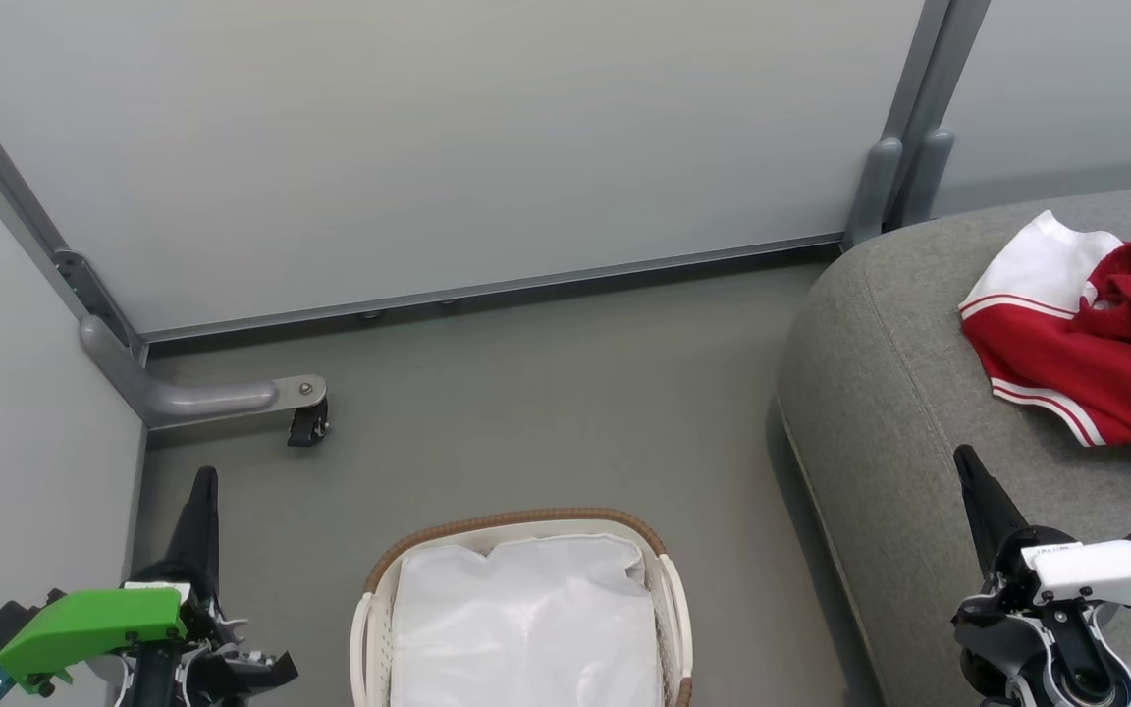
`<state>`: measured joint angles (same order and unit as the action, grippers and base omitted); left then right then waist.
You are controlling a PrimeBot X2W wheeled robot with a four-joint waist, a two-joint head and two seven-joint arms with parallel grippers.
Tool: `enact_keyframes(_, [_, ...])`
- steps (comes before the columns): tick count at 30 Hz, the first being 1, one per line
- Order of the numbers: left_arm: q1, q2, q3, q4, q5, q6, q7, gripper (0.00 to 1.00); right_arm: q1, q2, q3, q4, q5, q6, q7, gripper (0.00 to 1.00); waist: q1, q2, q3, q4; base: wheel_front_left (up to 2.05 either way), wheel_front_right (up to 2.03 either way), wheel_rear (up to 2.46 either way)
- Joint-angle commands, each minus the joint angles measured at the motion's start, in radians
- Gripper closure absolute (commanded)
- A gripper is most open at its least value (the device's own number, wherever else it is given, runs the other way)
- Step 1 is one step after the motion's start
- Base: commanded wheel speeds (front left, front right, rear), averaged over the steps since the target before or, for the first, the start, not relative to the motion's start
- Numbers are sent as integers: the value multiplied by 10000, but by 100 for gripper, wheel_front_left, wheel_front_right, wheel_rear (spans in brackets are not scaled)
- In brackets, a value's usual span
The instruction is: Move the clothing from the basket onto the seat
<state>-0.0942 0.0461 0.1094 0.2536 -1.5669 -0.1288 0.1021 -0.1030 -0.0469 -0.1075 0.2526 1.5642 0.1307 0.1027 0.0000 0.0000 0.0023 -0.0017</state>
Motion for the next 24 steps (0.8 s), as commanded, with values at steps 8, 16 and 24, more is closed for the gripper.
enact_keyframes(8, [-208,73,65,-110,-480,-35,162,100,-88,-60,-93,-112,500,0,147,100,0,0,8,17,0,0,0])
enact_keyframes(16, [-201,73,65,-104,-481,-35,157,100,-87,-59,-91,-109,501,0,146,100,0,0,8,17,0,0,0])
enact_keyframes(24, [-201,73,64,-105,-481,-35,156,100,-87,-59,-89,-109,501,0,146,100,0,0,8,17,0,0,0])
